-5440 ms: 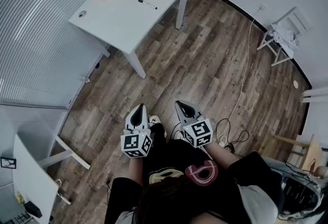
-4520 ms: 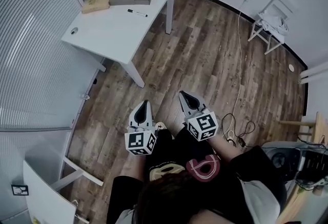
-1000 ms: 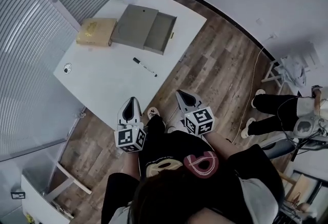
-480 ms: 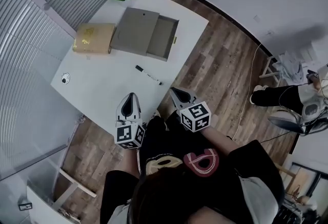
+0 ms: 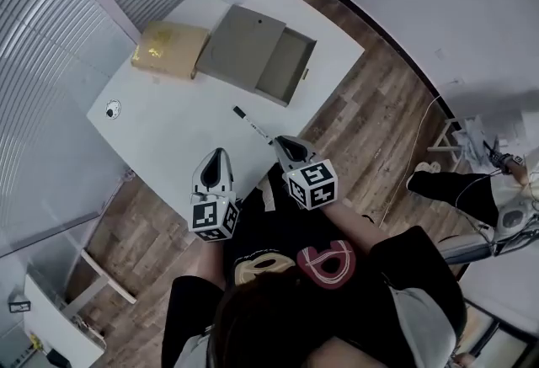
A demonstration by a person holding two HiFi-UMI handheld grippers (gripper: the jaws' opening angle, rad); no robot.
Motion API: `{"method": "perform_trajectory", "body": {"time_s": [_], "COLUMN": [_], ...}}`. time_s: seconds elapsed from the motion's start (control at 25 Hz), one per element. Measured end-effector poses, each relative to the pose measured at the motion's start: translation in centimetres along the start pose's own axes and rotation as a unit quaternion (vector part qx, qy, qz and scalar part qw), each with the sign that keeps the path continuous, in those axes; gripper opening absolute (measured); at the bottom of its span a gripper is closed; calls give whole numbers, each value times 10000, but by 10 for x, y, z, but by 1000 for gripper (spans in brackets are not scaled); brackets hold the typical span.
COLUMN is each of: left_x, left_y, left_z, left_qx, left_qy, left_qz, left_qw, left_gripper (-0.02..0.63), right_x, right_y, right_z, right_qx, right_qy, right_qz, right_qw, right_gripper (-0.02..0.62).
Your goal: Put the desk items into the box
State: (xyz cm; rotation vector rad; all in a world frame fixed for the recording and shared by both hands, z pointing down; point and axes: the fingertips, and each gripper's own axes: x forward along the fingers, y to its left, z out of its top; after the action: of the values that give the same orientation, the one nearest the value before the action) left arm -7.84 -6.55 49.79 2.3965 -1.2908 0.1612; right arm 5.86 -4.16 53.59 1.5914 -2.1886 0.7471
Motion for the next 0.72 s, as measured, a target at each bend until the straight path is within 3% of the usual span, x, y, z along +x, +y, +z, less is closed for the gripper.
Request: {"method": "perform_trajectory", "body": {"time_s": [0.32, 0.44, 0.72], "left_x": [8, 7, 0], "left_y": [3, 9, 21], "left_z": [-2, 1, 4], "left_qx": [-108, -144, -215], "left_qy": [48, 10, -75], "left_qz": [341, 522, 925], "left_qw": [9993, 9985, 9954], "left_gripper": [18, 18, 18], "right_x": [29, 42, 74], "right_y": [-9, -7, -2], "right_z": [18, 16, 6], "right_qx": [-352, -492, -840], "right_qy": [243, 557, 1195], "right_qz": [235, 435, 762], "right_qw": [9988, 9963, 9863], "right_gripper": [16, 88, 97]}}
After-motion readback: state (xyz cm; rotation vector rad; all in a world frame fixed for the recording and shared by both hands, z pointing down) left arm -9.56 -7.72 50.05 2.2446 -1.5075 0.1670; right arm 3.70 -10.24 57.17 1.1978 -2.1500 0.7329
